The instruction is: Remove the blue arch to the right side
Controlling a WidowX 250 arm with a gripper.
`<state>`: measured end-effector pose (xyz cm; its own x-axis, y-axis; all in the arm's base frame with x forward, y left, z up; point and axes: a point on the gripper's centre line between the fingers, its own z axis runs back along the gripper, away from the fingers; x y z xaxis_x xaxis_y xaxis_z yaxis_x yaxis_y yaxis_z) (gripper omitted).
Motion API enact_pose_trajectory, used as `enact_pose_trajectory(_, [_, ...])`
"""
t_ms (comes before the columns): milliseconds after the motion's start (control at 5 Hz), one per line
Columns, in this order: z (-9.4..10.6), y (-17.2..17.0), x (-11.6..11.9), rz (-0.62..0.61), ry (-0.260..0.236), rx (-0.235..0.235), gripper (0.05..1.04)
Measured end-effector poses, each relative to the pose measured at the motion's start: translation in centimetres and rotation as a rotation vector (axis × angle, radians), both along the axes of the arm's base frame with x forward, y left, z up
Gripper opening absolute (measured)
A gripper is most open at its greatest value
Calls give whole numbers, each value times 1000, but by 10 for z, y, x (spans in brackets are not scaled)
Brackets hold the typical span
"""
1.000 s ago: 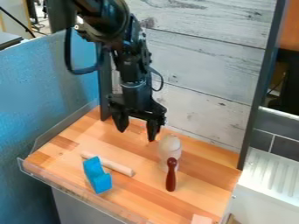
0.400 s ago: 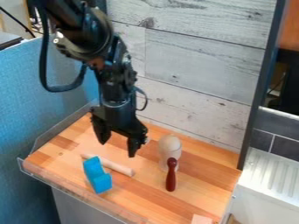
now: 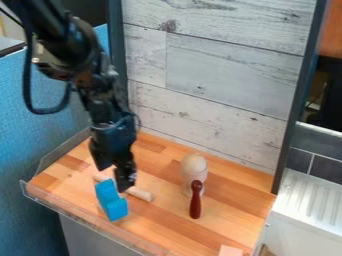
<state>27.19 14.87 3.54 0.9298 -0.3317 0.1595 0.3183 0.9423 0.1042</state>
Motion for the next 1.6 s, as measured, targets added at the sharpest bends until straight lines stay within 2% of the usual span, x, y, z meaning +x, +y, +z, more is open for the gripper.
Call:
enact_pose_trajectory(200, [3,6,-9,-238,-2,-87,1001])
enact_pose_trajectory(400, [-4,5,-19,-321,22,-84,1001])
enact_pose_trajectory(600, [-29,-9,-35,-316,25,-46,1001])
enact_pose_trajectory(800, [-44,-24,-40,-263,-18,39,1001])
enact_pose_trajectory(1000, [-52,-34,-41,-196,-47,105,1001])
enact_pose_trajectory(1200, [-48,-37,-34,-161,-37,93,1001])
enact_pose_trajectory(1600, [-24,-35,-14,-109,3,40,1001])
